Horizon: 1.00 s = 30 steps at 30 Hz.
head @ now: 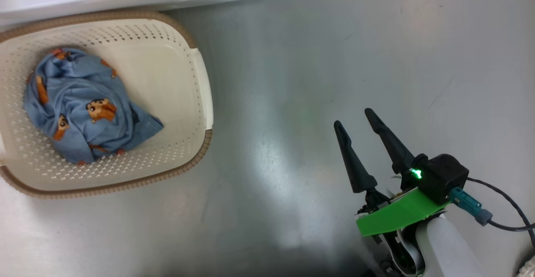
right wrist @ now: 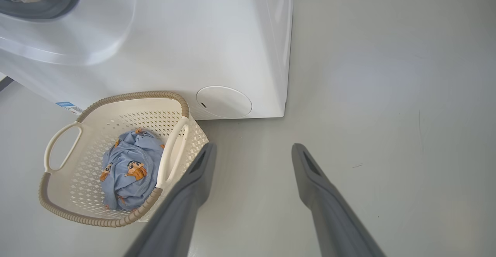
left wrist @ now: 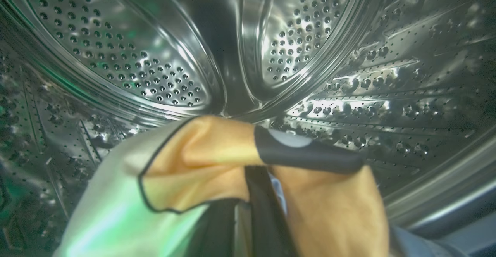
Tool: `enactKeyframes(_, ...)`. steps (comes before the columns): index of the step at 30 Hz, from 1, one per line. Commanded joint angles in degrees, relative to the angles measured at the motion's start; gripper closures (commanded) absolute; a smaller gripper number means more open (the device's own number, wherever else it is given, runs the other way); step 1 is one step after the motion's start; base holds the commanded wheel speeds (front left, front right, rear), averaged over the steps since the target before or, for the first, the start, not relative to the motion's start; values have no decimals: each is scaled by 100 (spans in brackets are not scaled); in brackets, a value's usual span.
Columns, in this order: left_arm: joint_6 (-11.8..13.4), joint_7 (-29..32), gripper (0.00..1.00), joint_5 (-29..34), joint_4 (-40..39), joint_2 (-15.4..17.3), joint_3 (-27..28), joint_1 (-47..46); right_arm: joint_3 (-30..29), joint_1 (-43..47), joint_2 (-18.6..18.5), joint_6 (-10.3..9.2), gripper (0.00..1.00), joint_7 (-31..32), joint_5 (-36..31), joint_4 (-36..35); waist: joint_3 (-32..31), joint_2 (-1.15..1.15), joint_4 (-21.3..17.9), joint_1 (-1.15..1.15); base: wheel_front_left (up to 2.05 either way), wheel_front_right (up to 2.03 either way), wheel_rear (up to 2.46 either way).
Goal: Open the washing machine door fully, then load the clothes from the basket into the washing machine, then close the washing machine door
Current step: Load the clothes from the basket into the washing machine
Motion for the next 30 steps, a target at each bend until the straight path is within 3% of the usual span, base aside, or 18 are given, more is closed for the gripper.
enactKeyframes(1,69,-164,100,133,-96,326,29,-222,180,309,49,10,0,-27,82,-132,61,0,-46,0,0,0,0)
enactKeyframes(5,297,-406,100,511,-436,425,-24,-489,215,327,50,10,0,-27,107,-162,157,0,-79,0,0,0,0)
enactKeyframes(10,563,-416,100,1019,-1953,477,267,-290,259,313,50,10,0,-27,120,-181,254,0,-102,0,0,0,0)
enactKeyframes(13,572,-416,100,1113,-2294,410,469,29,261,298,50,10,0,-27,117,-170,273,0,-92,0,0,0,0)
enactKeyframes(20,313,-417,100,935,-1544,153,732,375,222,325,50,10,0,-27,77,-113,181,0,2,0,0,0,0)
enactKeyframes(30,94,-339,100,735,47,-57,696,-115,206,362,50,10,0,-27,55,-37,69,0,87,0,0,0,0)
